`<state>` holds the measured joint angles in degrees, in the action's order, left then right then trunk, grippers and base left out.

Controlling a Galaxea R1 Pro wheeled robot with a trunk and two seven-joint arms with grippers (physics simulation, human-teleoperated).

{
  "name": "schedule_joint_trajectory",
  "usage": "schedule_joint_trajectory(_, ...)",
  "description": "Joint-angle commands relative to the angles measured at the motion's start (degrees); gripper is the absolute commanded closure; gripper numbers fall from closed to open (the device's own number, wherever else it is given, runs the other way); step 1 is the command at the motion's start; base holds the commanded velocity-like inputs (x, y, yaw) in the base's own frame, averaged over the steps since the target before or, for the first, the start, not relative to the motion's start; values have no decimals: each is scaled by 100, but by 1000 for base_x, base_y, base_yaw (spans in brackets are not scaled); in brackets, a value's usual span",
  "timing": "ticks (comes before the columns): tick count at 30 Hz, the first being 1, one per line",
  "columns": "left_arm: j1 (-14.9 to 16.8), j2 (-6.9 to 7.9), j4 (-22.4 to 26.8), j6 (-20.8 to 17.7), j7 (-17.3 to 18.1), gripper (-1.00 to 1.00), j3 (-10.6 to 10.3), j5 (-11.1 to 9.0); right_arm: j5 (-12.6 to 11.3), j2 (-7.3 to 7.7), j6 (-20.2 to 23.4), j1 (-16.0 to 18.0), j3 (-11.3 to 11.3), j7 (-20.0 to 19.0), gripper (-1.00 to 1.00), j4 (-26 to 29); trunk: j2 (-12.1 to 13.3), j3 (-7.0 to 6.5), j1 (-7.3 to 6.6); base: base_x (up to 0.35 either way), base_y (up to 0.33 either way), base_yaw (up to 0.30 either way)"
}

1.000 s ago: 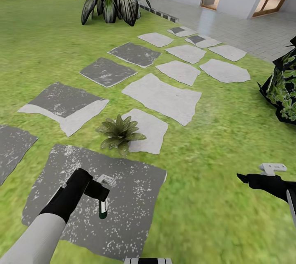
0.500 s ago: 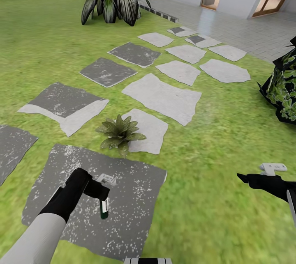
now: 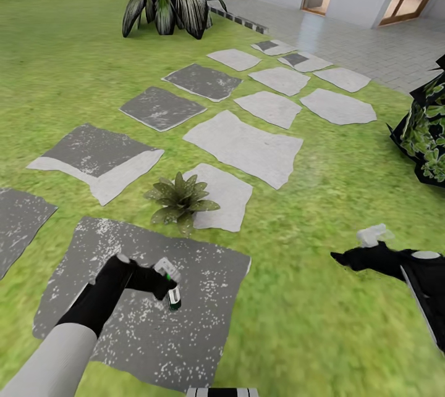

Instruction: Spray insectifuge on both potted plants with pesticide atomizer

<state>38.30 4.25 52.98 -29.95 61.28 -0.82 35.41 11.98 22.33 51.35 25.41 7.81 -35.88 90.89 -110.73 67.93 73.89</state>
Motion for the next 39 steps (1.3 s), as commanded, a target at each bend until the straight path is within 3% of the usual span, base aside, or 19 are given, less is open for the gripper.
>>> schedule_joint_trajectory(1, 1, -14, 13, 138, 26, 100, -17, 19, 80, 107, 17, 219, -133, -419, -100, 0, -2, 4, -1, 0, 0, 0)
schedule_joint_trajectory(5, 38, -125, 19, 853, 19, 100, -30, 19, 92, 577, 29, 1034, -357, -2087, -100, -24, -2, 4, -1, 0, 0, 0)
schedule_joint_trajectory(7, 45, -175, 17, 1227, 18, 100, -38, 19, 96, 738, 22, 1362, -457, -2786, -100, -31, -2, 4, -1, 0, 0, 0)
schedule_joint_trajectory(8, 43, -191, 14, 1357, 18, 100, -42, 20, 97, 775, 20, 1460, -535, -2952, -100, -32, -2, 4, -1, 0, 0, 0)
schedule_joint_trajectory(11, 14, -251, -30, 2038, 16, 100, -55, 21, 96, 957, 16, 2035, -1204, -3813, -100, -35, -2, 4, -1, 0, 0, 0)
schedule_joint_trajectory(13, 7, -259, -64, 2225, 16, 100, -57, 21, 93, 987, 16, 2219, -1396, -4076, -100, -34, -2, 4, -1, 0, 0, 0)
schedule_joint_trajectory(15, 0, -264, -91, 2346, 16, 100, -62, 24, 88, 997, 15, 2339, -1519, -4226, -100, -26, -2, 4, -1, 0, 0, 0)
schedule_joint_trajectory(17, -29, -273, -120, 2465, 29, 100, -80, 32, 90, 993, 15, 2453, -1924, -4341, -100, -14, -2, 4, -1, 0, 0, 0)
schedule_joint_trajectory(19, -39, -283, -125, 2479, 53, 100, -87, 34, 92, 989, 15, 2478, -2088, -4362, -100, -8, -2, 4, -1, 0, 0, 0)
schedule_joint_trajectory(20, -51, -389, -128, 2483, 66, 100, -92, 49, 93, 986, 15, 2489, -2222, -4373, 100, -4, -2, 4, -1, 0, 0, 0)
schedule_joint_trajectory(24, -57, -465, -129, 2450, 68, 100, -183, 58, 97, 973, 11, 2487, -2501, -4370, 100, -4, -2, 4, -1, 0, 0, 0)
schedule_joint_trajectory(26, -59, -501, -130, 2402, 58, 100, -383, 55, 105, 951, 8, 2491, -2729, -4348, 100, -7, -2, 4, -1, 0, 0, 0)
schedule_joint_trajectory(29, -56, -654, -130, 2095, 41, 100, -678, 76, 110, 914, 7, 2494, -2889, -4336, 100, -6, -2, 4, -1, 0, 0, 0)
schedule_joint_trajectory(33, -52, -721, -119, 1884, 35, 100, -993, 81, 112, 754, 5, 2498, -2987, -4332, 100, -9, -2, 4, -1, 0, 0, 0)
schedule_joint_trajectory(39, -19, -816, -12, 1718, 59, 100, -1101, 74, 601, 442, 6, 2503, -3197, -4339, 100, -2, -2, 4, -1, 0, 0, 0)
